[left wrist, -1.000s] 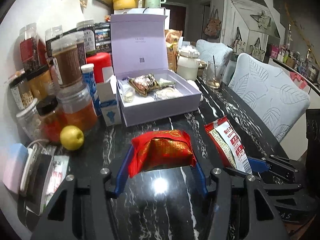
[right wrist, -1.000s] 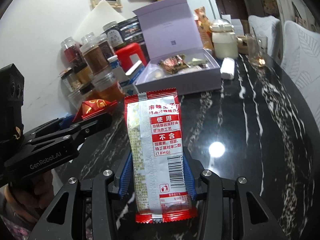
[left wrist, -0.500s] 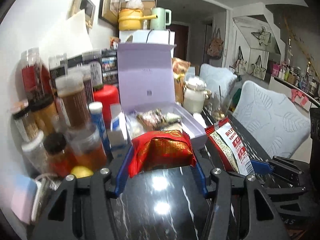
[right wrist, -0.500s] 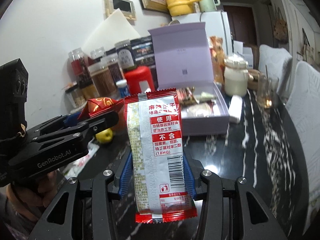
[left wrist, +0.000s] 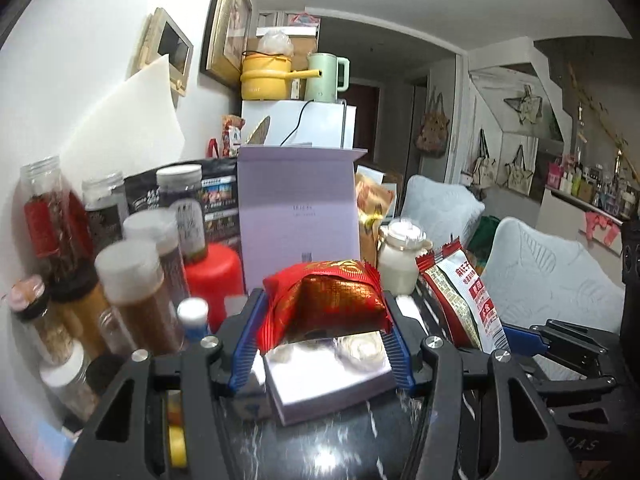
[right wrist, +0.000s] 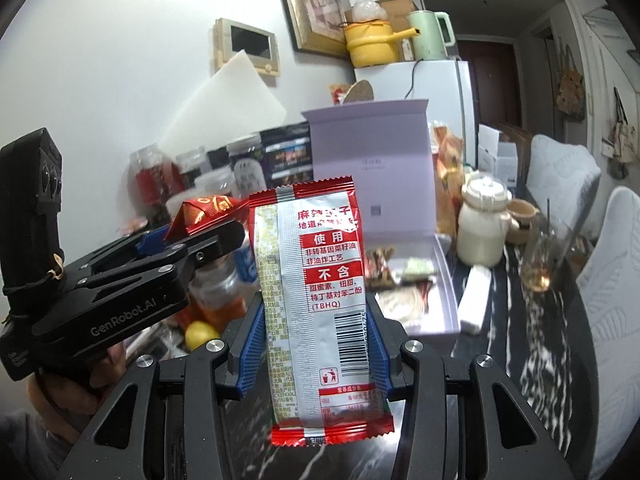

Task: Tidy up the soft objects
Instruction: 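Lift and carry the candy bag and packet over the lavender box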

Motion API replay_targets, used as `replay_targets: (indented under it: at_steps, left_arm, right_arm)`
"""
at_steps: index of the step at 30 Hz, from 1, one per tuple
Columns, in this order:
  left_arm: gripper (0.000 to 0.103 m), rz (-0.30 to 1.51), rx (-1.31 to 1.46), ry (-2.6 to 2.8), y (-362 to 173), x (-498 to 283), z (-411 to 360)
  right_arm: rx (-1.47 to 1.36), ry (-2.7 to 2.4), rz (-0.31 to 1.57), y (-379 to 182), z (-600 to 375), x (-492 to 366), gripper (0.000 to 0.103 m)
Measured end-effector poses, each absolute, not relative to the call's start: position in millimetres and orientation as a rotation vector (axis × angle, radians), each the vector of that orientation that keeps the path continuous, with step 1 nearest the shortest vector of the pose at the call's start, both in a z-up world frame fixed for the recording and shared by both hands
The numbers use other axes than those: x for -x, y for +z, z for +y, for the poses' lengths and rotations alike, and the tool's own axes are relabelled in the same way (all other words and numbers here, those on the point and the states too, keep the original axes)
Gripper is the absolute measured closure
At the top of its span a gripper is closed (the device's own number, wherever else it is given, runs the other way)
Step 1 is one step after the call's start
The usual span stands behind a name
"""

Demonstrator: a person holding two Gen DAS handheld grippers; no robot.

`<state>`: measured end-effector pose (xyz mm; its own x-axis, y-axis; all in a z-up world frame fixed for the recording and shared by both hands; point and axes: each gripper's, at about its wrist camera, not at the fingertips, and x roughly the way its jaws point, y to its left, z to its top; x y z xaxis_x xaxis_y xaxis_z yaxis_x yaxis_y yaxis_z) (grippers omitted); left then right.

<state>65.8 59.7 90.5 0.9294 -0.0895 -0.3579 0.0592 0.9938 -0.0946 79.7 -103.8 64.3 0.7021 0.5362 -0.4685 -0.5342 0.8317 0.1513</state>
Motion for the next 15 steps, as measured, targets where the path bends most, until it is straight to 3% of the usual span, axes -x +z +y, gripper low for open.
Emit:
replay_targets:
  at_steps: [15]
  left_arm:
    - [0.048,0.320,0.098,-0.046,100,-139,67]
  right_arm:
    - [0.008,0.553,0.473,81,-103,-153,0.058]
